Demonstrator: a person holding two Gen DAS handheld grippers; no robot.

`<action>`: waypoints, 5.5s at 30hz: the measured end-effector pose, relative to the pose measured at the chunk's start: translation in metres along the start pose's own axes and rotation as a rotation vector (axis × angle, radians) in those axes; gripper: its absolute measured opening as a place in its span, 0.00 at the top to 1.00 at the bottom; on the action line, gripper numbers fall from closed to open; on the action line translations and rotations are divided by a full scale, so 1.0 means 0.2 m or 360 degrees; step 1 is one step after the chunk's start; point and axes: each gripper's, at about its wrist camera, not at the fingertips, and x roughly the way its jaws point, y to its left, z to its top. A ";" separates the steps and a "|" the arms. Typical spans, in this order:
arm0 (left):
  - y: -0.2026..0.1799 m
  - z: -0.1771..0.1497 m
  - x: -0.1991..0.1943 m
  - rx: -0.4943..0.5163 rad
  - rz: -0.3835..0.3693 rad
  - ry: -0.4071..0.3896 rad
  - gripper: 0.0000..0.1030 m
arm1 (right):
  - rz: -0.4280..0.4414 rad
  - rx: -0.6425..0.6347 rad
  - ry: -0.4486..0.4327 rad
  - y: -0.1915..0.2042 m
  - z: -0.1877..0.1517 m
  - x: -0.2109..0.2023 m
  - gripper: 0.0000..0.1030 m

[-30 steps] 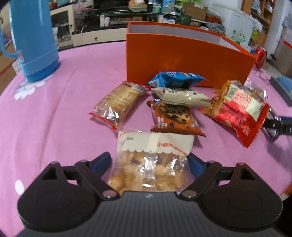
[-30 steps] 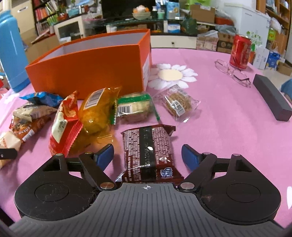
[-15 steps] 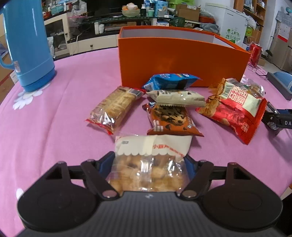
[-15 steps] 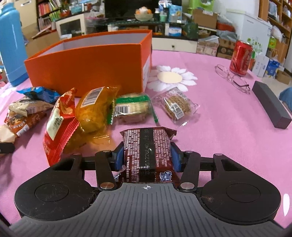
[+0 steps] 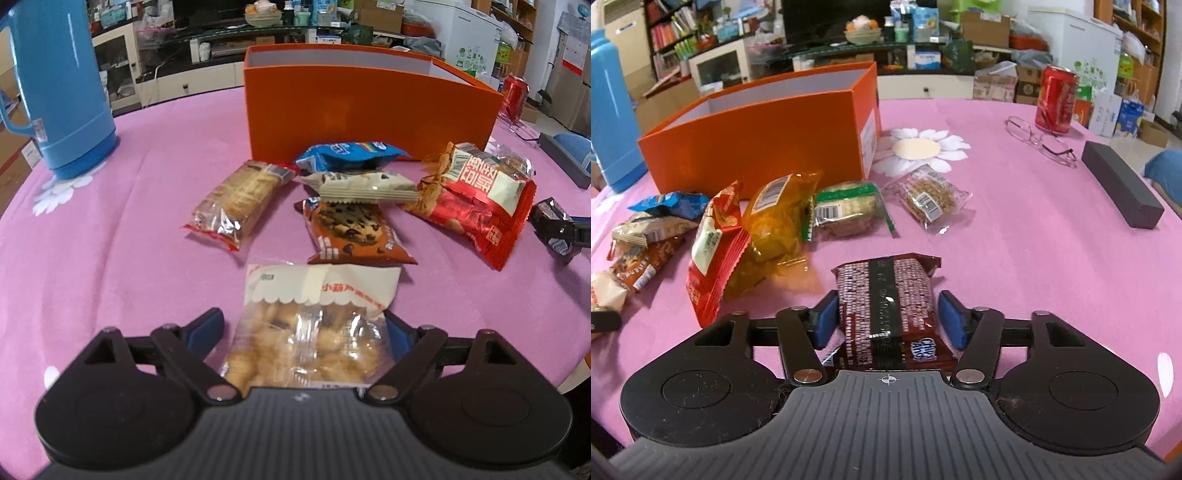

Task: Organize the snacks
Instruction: 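Grasp the brown chocolate wafer packet with the right tool, then carry both packets over the orange box and open both tools to drop them, then move both open tools back over the remaining packets beside the box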

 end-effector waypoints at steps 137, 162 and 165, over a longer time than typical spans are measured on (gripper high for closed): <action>0.08 0.18 -0.04 -0.0429 -0.0121 -0.0216 0.10 | 0.0076 -0.0201 -0.0131 0.24 0.24 0.07 0.14; 0.07 0.18 -0.01 -0.0420 -0.0131 -0.0186 0.10 | 0.0025 0.0063 -0.0044 0.08 0.29 0.19 0.11; 0.10 0.18 -0.02 -0.0452 -0.0117 -0.0202 0.10 | 0.0116 0.0014 -0.0151 0.13 0.29 0.08 0.11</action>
